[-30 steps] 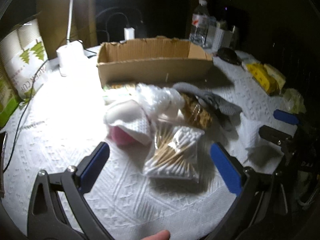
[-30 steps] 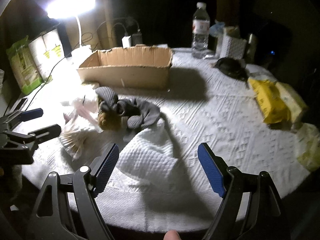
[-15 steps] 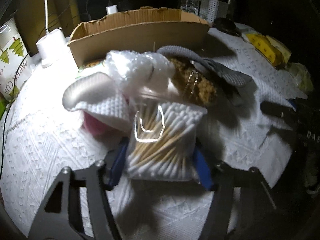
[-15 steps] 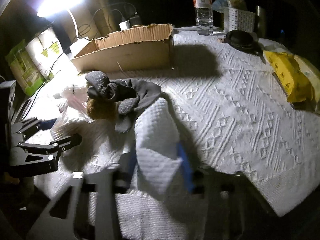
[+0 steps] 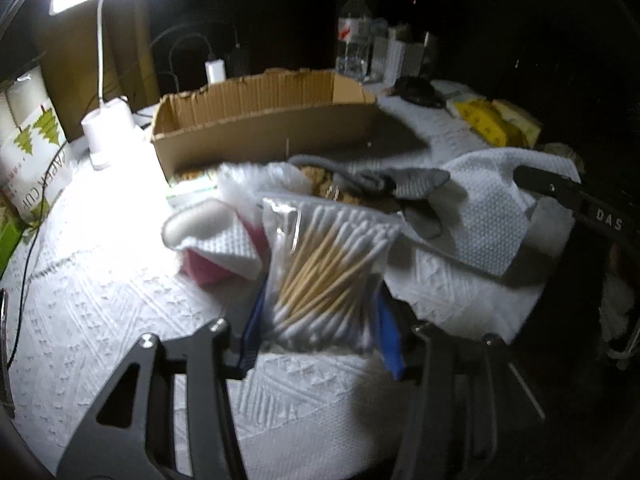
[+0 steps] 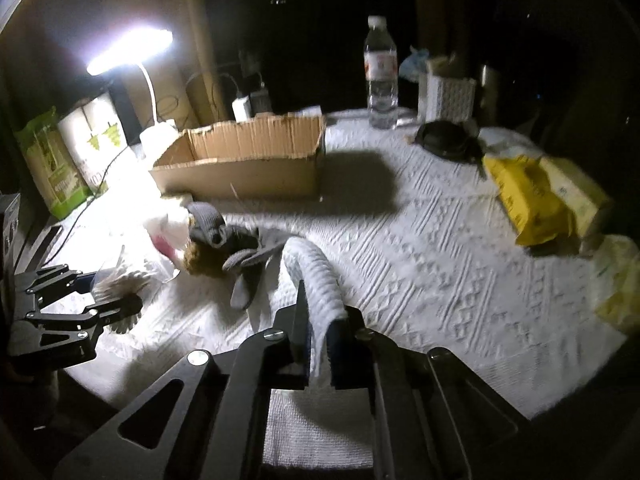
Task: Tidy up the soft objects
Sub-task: 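Lift the swab bag with the left tool while the right tool carries the towel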
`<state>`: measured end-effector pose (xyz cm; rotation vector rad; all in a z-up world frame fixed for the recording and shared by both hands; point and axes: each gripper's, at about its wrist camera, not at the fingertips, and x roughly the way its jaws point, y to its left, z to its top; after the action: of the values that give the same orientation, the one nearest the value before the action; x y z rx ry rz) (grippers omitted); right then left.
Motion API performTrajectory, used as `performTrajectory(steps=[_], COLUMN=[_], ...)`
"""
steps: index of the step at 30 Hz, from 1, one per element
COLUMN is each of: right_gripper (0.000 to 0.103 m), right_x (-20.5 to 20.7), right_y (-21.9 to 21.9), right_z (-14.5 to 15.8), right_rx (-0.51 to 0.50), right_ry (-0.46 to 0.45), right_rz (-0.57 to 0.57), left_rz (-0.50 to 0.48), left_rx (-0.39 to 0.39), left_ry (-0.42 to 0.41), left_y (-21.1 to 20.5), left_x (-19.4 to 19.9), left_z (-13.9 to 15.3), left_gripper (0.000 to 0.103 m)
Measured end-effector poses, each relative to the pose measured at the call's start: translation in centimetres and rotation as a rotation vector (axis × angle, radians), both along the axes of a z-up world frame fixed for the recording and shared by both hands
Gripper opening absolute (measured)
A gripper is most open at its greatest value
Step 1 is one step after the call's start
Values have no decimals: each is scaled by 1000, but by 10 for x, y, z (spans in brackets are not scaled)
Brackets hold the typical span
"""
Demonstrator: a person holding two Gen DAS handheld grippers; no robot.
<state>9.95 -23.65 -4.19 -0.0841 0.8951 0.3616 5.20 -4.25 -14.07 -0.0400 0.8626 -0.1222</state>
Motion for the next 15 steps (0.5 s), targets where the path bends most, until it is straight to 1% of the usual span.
performTrajectory(steps=[5,10,13,15], right_gripper=[6,4,4,4], right_x=[-2,0,2,7], right_y=[-2,-3,-2,0], right_z=[24,43,44,32], right_rx=[2,8,11,3], right_ry=[-59,-113,-117,-85], right_rz=[-6,-5,2,3], left_rz=[5,14,11,11], left_rx=[-11,-17,-21,-22], left_ry=[-48,-82,-98,-102], left_y=[6,11,13,14], left_x=[-8,-9,-10,-11], left_z=[21,36,42,43], left_gripper=[49,49,49,49])
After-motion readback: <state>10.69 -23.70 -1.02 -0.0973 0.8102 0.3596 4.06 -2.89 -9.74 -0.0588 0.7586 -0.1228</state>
